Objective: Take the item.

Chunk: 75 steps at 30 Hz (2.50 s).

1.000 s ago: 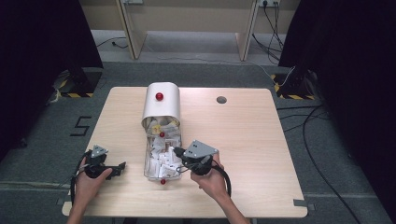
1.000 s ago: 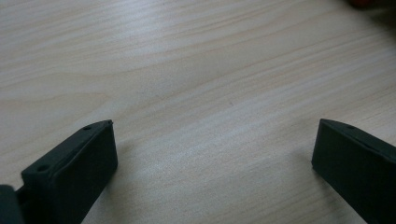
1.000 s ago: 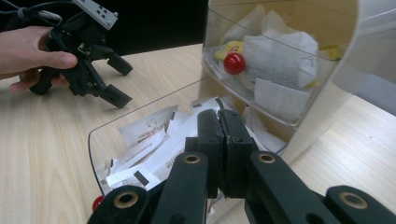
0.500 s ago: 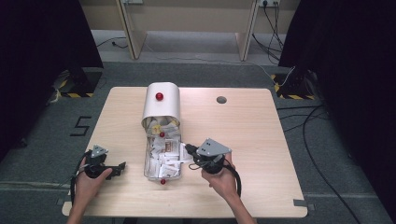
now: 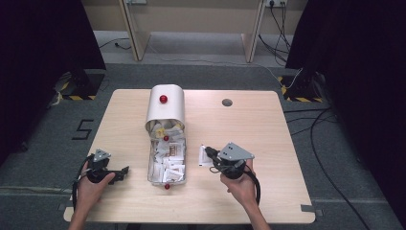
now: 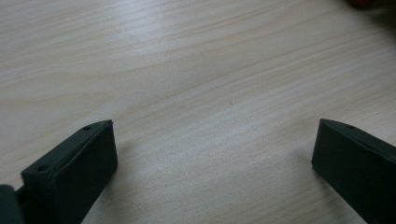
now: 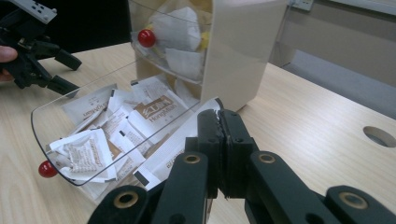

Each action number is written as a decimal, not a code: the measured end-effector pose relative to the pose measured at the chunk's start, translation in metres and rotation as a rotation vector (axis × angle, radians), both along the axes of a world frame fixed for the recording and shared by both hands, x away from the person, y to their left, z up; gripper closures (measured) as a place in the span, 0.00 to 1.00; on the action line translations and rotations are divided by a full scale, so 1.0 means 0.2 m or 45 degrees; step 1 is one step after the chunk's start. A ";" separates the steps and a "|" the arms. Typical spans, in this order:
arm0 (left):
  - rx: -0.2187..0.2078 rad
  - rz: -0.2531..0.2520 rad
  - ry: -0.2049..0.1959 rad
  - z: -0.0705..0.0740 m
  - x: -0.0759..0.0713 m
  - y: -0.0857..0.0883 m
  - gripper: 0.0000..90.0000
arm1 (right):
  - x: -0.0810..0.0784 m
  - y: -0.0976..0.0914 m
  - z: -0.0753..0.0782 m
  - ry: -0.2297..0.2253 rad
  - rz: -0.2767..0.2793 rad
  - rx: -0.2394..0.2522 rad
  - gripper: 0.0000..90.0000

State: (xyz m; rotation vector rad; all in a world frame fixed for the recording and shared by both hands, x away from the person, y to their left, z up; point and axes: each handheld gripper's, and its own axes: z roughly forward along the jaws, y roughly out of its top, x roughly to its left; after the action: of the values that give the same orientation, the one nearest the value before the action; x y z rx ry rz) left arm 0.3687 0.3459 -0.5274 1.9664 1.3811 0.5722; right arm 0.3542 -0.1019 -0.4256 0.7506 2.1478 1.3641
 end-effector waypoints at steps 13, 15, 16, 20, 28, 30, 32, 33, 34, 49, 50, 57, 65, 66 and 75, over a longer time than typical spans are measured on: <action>-0.002 -0.001 0.000 0.00 0.00 0.00 0.00 | 0.01 -0.10 -0.05 0.029 -0.065 -0.007 0.98; -0.001 0.000 0.000 0.00 0.00 0.00 0.00 | 0.01 -0.12 -0.05 0.031 -0.073 -0.009 0.98; -0.001 0.000 0.000 0.00 0.00 0.00 0.00 | 0.01 -0.13 -0.05 0.031 -0.077 -0.009 0.98; -0.001 0.000 0.000 0.00 0.00 0.00 0.00 | 0.00 -0.16 -0.06 0.040 -0.098 -0.008 0.98; 0.000 0.000 0.001 0.00 0.00 0.00 0.00 | 0.00 -0.22 -0.09 0.055 -0.131 -0.016 0.98; -0.001 0.000 0.001 0.00 0.00 0.00 0.00 | 0.00 -0.23 -0.10 0.066 -0.141 -0.019 0.98; 0.000 0.000 0.001 0.00 0.00 0.00 0.00 | 0.01 -0.25 -0.11 0.069 -0.150 -0.017 0.98; 0.000 0.000 0.001 0.00 0.00 0.00 0.00 | 0.01 -0.25 -0.11 0.069 -0.155 -0.018 0.98; -0.001 0.000 0.001 0.00 0.00 0.00 0.00 | 0.01 -0.26 -0.11 0.072 -0.160 -0.016 0.98; -0.001 0.000 0.001 0.00 0.00 0.00 0.00 | 0.07 -0.34 -0.14 0.086 -0.230 -0.015 0.98; 0.000 0.000 0.001 0.00 0.00 0.00 0.00 | 0.08 -0.35 -0.14 0.091 -0.236 -0.018 0.98; -0.001 0.001 0.000 0.00 0.00 0.00 0.00 | 0.12 -0.35 -0.17 0.107 -0.246 -0.029 0.98; -0.001 0.001 0.000 0.00 0.00 0.00 0.00 | 0.15 -0.35 -0.18 0.109 -0.256 -0.030 0.98; -0.001 0.001 0.000 0.00 0.00 0.00 0.00 | 0.15 -0.35 -0.18 0.109 -0.256 -0.030 0.98; -0.001 0.001 0.000 0.00 0.00 0.00 0.00 | 0.19 -0.34 -0.21 0.127 -0.261 -0.040 0.98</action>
State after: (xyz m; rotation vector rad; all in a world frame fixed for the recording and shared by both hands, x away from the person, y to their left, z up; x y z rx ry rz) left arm 0.3683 0.3462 -0.5275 1.9653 1.3820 0.5719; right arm 0.3913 -0.1705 -0.4679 1.0145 2.0955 1.2070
